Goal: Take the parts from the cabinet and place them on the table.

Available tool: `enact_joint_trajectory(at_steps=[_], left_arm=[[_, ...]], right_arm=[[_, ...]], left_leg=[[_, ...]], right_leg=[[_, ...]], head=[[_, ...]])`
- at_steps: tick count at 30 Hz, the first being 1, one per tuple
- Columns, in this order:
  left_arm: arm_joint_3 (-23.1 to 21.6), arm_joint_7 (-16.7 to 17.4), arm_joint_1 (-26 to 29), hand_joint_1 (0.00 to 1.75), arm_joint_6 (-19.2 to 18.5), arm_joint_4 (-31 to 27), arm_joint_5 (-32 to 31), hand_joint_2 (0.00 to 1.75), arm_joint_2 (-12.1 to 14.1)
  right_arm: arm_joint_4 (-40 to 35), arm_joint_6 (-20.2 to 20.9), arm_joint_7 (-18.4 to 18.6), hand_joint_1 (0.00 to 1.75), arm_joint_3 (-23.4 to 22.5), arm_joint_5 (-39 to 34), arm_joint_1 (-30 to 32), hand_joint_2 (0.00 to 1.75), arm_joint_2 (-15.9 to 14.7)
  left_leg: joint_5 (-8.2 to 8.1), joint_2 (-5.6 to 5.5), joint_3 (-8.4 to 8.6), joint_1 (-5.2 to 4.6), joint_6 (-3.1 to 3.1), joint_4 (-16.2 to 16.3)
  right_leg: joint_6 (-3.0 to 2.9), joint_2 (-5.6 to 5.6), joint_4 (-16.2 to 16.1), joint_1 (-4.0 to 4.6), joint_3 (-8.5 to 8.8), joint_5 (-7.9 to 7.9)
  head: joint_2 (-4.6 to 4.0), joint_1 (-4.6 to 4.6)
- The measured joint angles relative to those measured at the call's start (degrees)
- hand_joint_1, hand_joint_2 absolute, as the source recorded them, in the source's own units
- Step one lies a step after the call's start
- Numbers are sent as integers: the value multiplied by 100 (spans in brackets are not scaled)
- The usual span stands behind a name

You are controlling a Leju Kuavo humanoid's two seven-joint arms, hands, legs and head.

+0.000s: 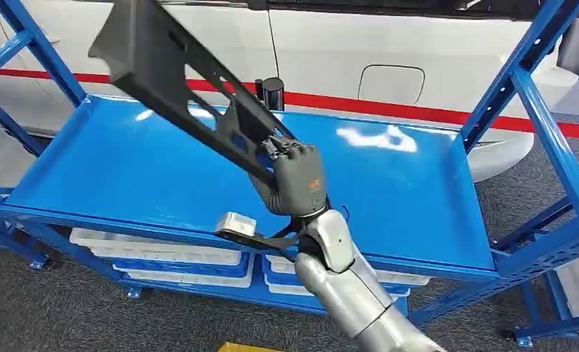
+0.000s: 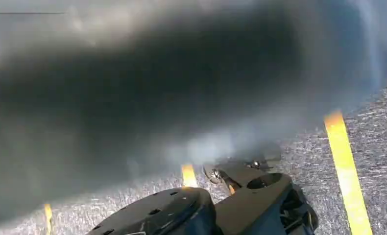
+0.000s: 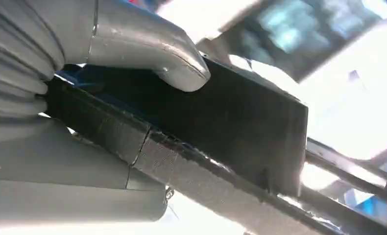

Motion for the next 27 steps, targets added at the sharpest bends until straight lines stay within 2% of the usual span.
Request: enact_joint_trajectory(at_steps=[1,6,8,10,12,14,19,27], left_arm=[[2,4,-2,0,0,0,-15,175,0],[31,13,-2,0,2,0,-39,175,-9],[92,9,-10,0,-92,0,22,175,-11],[175,-48,-5,0,-114,0,138,175,-22],[267,-116,-7,0,-125,-2,197,175,-33],[336,-164,-13,0,-22,-2,212,175,-35],[455,-216,-22,0,304,-4,241,175,-37],[564,-232,-31,0,332,-4,263,175,-46]], right_arm=[[-368,-9,-247,175,-89,-416,83,175,-67],[-1527,-2,-716,175,-247,-1444,332,175,-339],[-1956,30,-1125,175,-238,-2042,469,175,-469],[-2443,287,-1407,175,-216,-2760,570,175,-625],[-2861,578,-1527,175,-188,-3389,631,175,-802],[-3177,737,-1676,175,-190,-3747,766,175,-940],[-3729,1108,-1878,175,-172,-4164,1063,175,-1230],[-3929,1202,-1903,175,-146,-4271,1244,175,-1412]], left_leg=[[0,2,0,0,0,0],[-2,6,2,0,2,0],[-2,0,2,0,2,0],[-2,-1,0,0,2,0],[-2,1,3,0,2,0],[-2,2,2,0,2,0],[-3,2,2,0,2,0],[-2,3,3,0,2,0]], right_leg=[[0,-1,0,0,1,0],[0,6,0,-1,1,0],[0,1,-1,0,1,0],[0,0,-1,0,1,0],[0,3,-1,0,3,0],[0,2,-1,0,2,0],[0,3,-1,0,2,0],[0,2,-1,0,3,0]], head=[[0,4],[0,0],[0,0],[0,-4],[0,0],[0,2],[0,2],[0,2]])
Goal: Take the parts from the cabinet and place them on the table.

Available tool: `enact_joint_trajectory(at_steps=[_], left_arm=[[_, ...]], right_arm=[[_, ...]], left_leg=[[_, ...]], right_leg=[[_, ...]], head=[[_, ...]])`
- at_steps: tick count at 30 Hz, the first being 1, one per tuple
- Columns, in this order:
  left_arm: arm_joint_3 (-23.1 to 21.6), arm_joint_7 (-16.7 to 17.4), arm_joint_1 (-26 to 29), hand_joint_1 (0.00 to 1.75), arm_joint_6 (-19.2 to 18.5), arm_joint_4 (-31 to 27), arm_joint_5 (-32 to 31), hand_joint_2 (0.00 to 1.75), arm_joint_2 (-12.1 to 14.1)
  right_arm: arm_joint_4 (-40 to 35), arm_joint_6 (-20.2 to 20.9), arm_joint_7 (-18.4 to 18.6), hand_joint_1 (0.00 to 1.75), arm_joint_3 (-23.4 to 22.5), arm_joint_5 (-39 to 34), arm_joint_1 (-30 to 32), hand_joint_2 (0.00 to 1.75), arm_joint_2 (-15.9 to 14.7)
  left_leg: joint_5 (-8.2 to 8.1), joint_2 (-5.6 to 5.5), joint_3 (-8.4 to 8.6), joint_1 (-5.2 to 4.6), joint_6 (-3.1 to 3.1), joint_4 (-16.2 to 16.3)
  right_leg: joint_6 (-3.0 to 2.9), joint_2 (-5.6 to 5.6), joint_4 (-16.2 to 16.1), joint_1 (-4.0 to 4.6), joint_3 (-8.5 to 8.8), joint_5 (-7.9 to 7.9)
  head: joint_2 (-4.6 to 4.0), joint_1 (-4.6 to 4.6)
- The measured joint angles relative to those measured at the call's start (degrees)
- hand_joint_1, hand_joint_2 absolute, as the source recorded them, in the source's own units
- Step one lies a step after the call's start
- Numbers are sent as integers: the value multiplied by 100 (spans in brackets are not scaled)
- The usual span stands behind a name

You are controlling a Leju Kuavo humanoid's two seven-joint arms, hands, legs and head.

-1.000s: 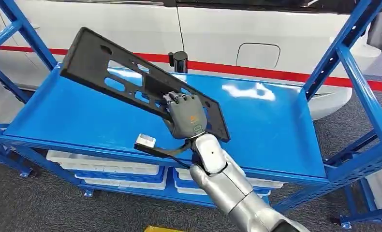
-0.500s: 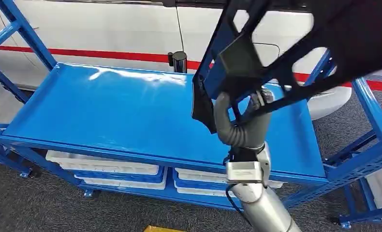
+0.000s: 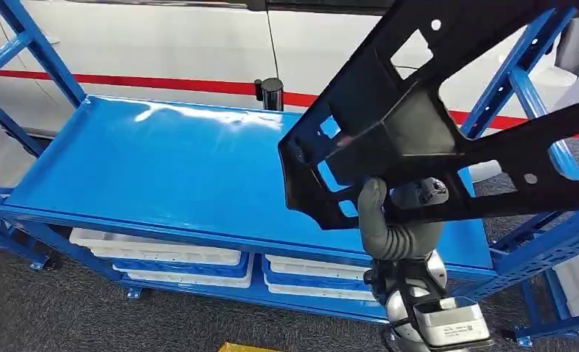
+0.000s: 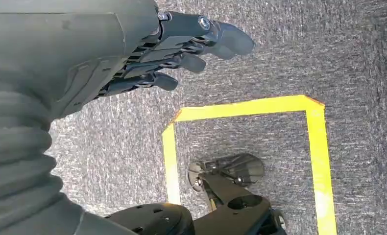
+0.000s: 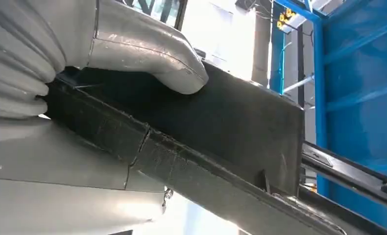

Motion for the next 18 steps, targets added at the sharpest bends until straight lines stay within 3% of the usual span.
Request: enact_joint_trajectory(at_steps=[6,10,18], left_arm=[[28,0,-5,0,0,0,15,175,-2],[41,127,-13,0,-17,0,15,175,-7],[131,122,-16,0,-15,0,15,175,-26]], right_arm=[[-31,18,0,175,15,-11,22,175,-48],[-31,332,83,175,20,-473,115,175,-68],[-31,623,-251,175,-11,-754,692,175,-70]], left_leg=[[0,0,-1,0,0,0],[0,-1,-1,0,0,0],[-1,-1,-3,0,0,0]], right_leg=[[0,0,0,0,0,0],[0,0,0,0,0,0],[0,-1,0,0,-1,0]], head=[[0,0],[0,0],[0,0]])
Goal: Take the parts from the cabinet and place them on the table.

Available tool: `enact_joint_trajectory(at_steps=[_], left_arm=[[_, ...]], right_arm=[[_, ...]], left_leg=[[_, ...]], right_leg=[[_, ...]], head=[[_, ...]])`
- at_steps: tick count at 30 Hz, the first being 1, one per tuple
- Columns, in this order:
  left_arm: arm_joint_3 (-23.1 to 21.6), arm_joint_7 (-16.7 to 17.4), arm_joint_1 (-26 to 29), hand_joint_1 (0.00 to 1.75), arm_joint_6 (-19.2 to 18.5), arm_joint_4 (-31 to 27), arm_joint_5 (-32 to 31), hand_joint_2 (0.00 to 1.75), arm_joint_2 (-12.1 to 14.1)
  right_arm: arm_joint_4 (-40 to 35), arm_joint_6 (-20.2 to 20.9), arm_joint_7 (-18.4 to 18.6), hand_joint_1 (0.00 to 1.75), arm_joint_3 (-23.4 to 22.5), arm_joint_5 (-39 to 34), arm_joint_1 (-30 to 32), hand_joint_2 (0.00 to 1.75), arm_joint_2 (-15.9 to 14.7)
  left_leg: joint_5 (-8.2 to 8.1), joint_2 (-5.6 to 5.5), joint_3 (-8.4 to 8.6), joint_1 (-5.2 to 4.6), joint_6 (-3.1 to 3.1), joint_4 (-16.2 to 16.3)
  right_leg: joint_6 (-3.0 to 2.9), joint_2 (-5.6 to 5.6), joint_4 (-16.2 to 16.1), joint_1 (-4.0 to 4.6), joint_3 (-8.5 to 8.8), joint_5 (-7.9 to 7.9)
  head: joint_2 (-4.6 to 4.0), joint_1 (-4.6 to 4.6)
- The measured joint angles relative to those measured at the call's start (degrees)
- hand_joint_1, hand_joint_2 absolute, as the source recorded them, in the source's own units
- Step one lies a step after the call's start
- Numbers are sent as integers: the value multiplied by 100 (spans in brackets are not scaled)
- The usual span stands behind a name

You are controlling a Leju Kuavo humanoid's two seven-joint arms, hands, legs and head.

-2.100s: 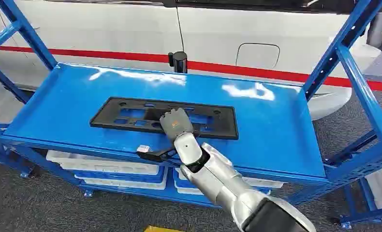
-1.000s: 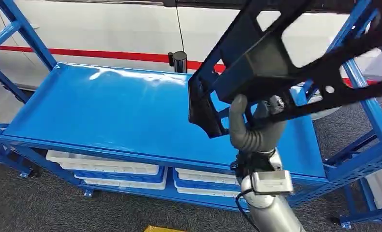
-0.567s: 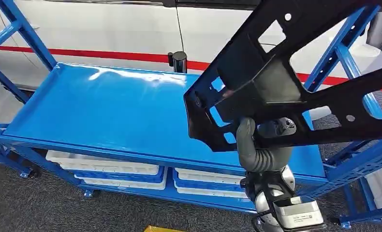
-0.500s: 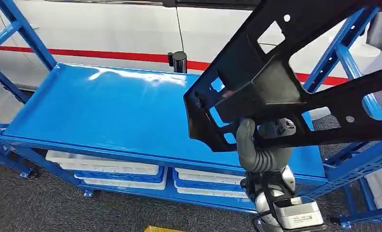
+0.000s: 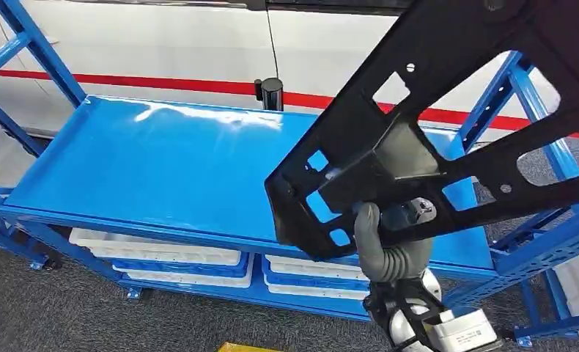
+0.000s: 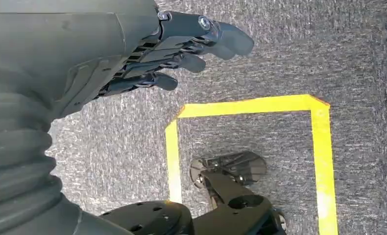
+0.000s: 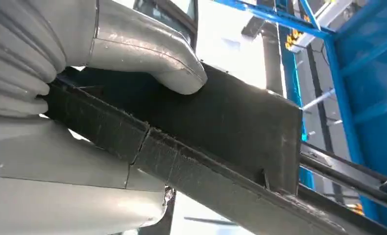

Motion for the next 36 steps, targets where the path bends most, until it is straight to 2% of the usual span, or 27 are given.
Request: enact_joint_trajectory(at_steps=[14,23,36], left_arm=[[101,-31,-2,0,138,-2,-114,175,-13],[105,-70,-4,0,129,-2,-173,175,-13],[136,-103,-13,0,120,-2,-173,175,-4]], right_arm=[[15,125,-101,175,-453,24,758,175,2],[9,147,-118,175,-649,24,800,175,6],[-4,280,-13,175,-669,11,757,175,-9]], left_leg=[[0,0,0,0,0,0],[0,1,2,0,0,0],[0,1,2,0,0,0]], right_leg=[[0,0,-1,-1,1,0],[0,0,-1,0,2,0],[0,0,-1,0,2,0]], head=[[0,0],[0,0],[0,0]])
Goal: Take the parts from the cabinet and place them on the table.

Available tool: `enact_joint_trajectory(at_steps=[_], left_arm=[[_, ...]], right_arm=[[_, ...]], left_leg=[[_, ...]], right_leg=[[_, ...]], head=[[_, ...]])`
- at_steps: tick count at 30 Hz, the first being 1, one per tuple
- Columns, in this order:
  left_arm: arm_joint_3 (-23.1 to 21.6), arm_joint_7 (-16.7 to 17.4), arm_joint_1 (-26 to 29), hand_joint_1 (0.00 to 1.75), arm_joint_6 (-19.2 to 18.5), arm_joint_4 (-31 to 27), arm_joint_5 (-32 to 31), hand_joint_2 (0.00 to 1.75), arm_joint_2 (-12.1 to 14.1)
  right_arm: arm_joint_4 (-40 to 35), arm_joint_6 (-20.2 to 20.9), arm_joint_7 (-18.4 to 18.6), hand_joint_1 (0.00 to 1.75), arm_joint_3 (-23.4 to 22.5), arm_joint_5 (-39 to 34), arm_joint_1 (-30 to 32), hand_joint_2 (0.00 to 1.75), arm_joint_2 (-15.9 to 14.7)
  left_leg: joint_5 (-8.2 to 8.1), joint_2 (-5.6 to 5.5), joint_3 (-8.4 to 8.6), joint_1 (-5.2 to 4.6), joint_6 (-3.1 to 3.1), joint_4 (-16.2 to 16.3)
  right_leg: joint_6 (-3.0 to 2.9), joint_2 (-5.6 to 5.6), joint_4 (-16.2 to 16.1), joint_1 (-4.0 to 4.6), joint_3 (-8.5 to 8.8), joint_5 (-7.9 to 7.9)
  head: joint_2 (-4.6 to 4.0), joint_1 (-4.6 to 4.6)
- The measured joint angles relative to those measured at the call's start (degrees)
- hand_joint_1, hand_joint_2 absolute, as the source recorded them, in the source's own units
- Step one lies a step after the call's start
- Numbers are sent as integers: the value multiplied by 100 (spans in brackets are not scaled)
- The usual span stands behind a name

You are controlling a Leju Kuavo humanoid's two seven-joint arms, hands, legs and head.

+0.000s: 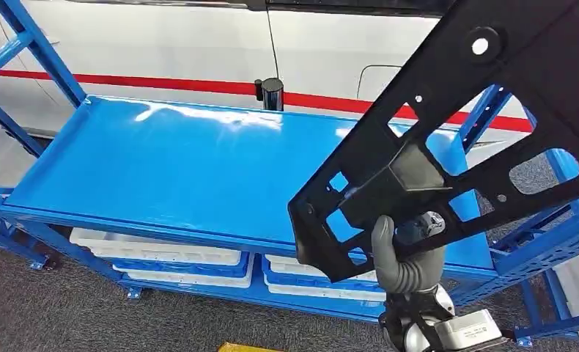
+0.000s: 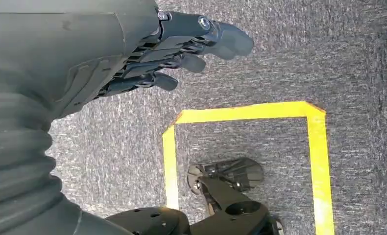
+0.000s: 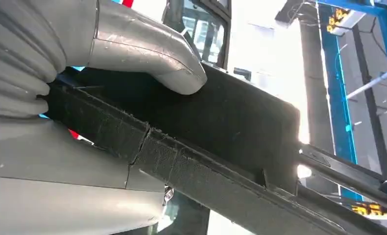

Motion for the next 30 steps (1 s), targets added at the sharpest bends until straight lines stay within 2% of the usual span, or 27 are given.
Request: enact_joint_trajectory(at_steps=[10,21,24,26,27,28,29,30], left_arm=[[15,22,-2,0,-39,-2,-9,175,33],[17,22,-2,0,-39,-2,-26,175,37],[20,33,-2,0,-37,-2,-33,175,37],[20,46,-3,0,-37,-2,-44,175,37],[17,50,-10,0,-37,-2,-50,175,37],[17,52,-14,0,-37,-2,-52,175,24],[17,52,-15,0,-37,-4,-59,175,24],[20,52,-15,0,-37,-4,-66,175,24]], right_arm=[[2,-122,57,175,-83,94,-52,175,-9],[24,-129,190,175,-90,66,-99,175,-11],[44,-212,247,175,-92,50,-120,175,-2],[44,-249,254,175,-92,46,-125,175,4],[42,-251,254,175,-92,33,-130,175,11],[37,-251,254,175,-101,28,-124,175,7],[37,-254,254,175,-112,17,-138,175,7],[37,-254,254,175,-116,15,-156,175,7]], left_leg=[[0,0,-1,0,0,0],[-9,-1,-1,-44,18,8],[-14,-2,-2,-71,50,12],[-1,-2,-14,-89,84,6],[35,0,2,-68,127,-64],[97,24,54,10,151,-135],[107,20,65,20,169,-173],[115,26,62,37,178,-173]], right_leg=[[0,0,0,0,0,0],[9,0,-3,-50,0,5],[21,0,-12,-74,1,10],[51,0,-41,-88,4,29],[74,2,-58,-60,14,40],[78,-5,18,-64,-52,1],[77,-6,206,-49,-153,-101],[65,-6,582,-61,-352,-251]], head=[[0,0],[0,-2],[0,-2],[0,-7],[0,-5],[0,-4],[0,18],[0,33]])
